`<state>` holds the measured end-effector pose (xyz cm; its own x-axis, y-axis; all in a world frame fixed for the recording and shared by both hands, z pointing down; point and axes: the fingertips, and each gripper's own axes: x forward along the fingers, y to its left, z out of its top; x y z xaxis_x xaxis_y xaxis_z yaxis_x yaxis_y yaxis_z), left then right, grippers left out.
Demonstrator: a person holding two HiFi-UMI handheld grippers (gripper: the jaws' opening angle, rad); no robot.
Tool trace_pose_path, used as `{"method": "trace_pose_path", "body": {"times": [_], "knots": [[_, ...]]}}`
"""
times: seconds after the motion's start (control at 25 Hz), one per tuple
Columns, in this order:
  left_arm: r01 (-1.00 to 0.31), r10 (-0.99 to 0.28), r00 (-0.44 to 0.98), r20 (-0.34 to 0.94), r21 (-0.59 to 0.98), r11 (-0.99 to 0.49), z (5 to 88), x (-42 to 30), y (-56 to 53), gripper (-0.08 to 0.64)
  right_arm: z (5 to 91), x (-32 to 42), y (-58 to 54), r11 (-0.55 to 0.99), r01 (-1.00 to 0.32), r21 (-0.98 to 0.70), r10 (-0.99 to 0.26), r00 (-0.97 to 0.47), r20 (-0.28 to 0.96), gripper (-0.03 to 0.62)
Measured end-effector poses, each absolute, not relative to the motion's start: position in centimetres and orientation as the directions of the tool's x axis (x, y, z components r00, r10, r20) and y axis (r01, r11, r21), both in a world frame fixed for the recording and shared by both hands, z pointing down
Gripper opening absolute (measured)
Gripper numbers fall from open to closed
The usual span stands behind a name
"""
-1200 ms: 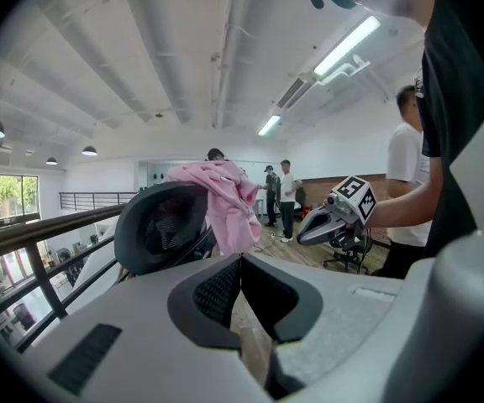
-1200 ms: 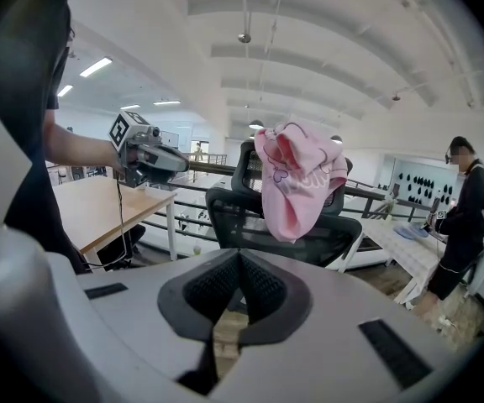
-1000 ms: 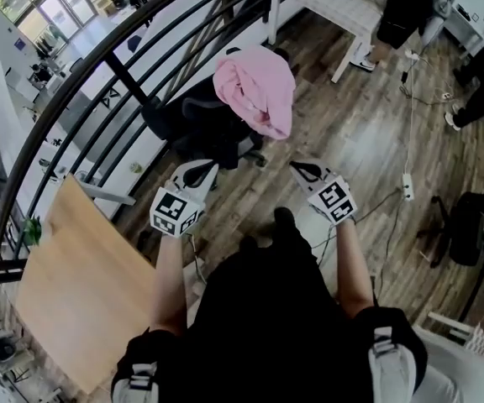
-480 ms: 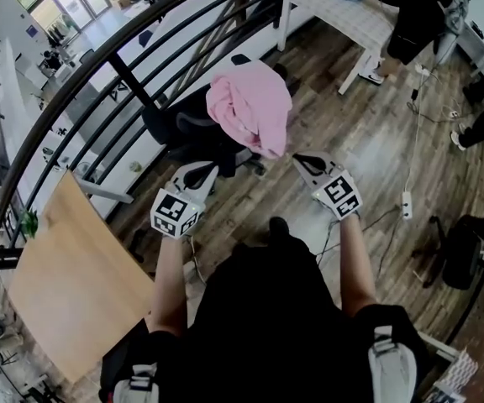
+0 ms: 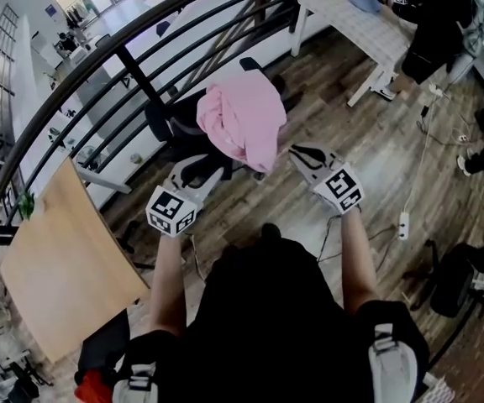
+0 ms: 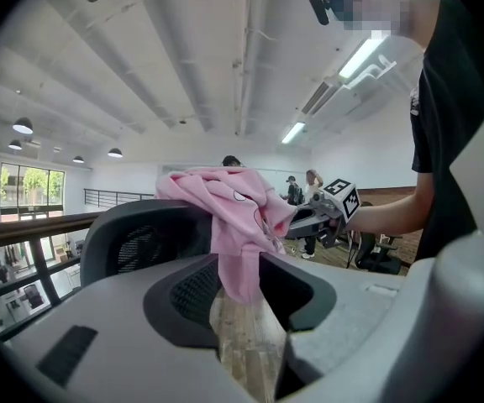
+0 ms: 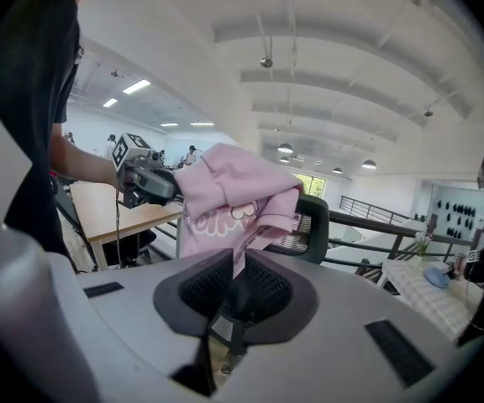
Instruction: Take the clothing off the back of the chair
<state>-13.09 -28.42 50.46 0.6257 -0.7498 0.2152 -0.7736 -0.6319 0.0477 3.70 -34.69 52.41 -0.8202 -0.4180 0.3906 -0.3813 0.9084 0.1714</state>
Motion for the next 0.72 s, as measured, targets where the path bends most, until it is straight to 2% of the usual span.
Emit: {"method": "trace_pose_path", "body": {"times": [0.04,0.08,0.2,0.28,0.44,0.72], "knots": [[-0.781,-0.757,0.618,0.214,0.052,-0.623,50.5,-12.9,-28.7,0.149,52.2,3.5,-35.0,0.918,-0.359,0.17,-0.397,-0.832,0.388,0.057],[-0.787,-0.763,0.61,0.216,0.056,-0.614,50.6,-12.8,-29.0,0.175,52.0,3.2,-35.2,0.927,-0.335,0.169,-0.375,-0.845,0.382,0.11],[-0.799,-0.77,0.597,0.226,0.074,-0.597,50.8,-11.9,-29.5,0.244,50.5,2.6,-36.3,0.944,-0.284,0.166,-0.326,-0.879,0.348,0.314],[-0.8,-0.77,0.595,0.23,0.087,-0.593,50.7,-11.3,-29.8,0.259,49.3,2.1,-37.3,0.949,-0.264,0.174,-0.308,-0.895,0.322,0.382],[-0.817,-0.783,0.573,0.241,0.091,-0.57,50.8,-10.6,-30.2,0.27,47.5,0.4,-38.9,0.965,-0.216,0.148,-0.25,-0.929,0.273,0.436],[-0.849,-0.815,0.525,0.244,0.087,-0.521,50.5,-10.9,-30.7,0.272,47.3,-2.2,-39.9,0.98,-0.13,0.149,-0.17,-0.939,0.3,0.453]]}}
